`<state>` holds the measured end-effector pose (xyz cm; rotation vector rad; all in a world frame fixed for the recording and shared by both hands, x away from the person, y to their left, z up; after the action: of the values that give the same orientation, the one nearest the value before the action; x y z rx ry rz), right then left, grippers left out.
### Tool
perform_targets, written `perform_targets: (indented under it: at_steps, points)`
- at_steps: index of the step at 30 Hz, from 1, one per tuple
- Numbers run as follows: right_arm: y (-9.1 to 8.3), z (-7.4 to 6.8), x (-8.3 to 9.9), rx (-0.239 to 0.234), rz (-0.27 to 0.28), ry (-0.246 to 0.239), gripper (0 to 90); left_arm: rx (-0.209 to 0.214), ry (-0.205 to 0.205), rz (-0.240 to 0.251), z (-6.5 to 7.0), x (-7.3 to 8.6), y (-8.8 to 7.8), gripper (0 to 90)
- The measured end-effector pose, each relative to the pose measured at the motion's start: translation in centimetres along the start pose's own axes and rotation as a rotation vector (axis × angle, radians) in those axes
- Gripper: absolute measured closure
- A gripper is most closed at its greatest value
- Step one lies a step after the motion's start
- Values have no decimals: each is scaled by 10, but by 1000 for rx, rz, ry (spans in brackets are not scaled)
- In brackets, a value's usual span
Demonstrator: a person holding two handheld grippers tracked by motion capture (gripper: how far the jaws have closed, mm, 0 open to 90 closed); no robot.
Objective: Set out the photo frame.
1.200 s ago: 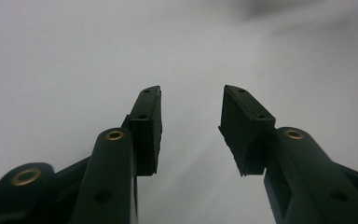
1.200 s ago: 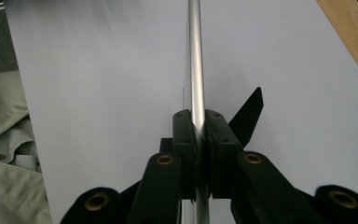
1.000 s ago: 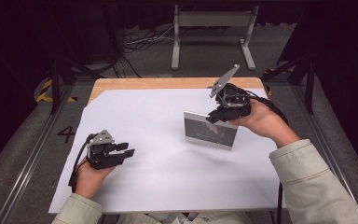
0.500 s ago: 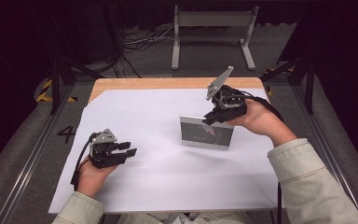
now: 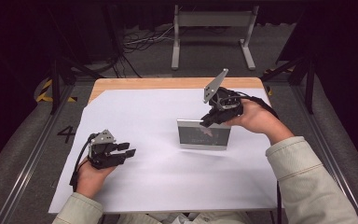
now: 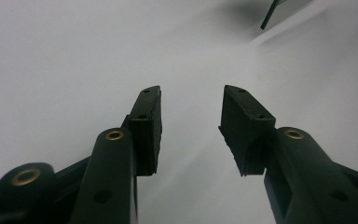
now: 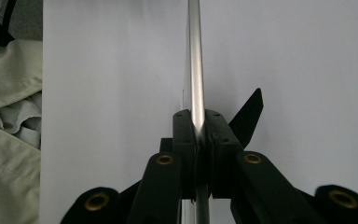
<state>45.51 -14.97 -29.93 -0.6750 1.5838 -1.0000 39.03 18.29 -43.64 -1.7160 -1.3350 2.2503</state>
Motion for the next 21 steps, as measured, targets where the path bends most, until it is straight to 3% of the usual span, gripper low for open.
perform_targets:
  at_steps: [10,21]
  points:
    - [10,3,2,-60,8,-32,844,7,-1,-7,0,0,2,587]
    - [17,7,3,-79,-17,-60,842,12,1,-6,1,-2,5,587]
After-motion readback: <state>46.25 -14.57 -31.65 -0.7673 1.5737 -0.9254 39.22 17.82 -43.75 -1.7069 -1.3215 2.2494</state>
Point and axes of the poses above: each handheld gripper's, and its own axes: y roughly forward along the jaws, x roughly out of its underside, z roughly to its right, the point moved 4 cm from there along y, roughly forward along the jaws, and after that the axes turned 8 degrees about y, right-handed, at the moved point
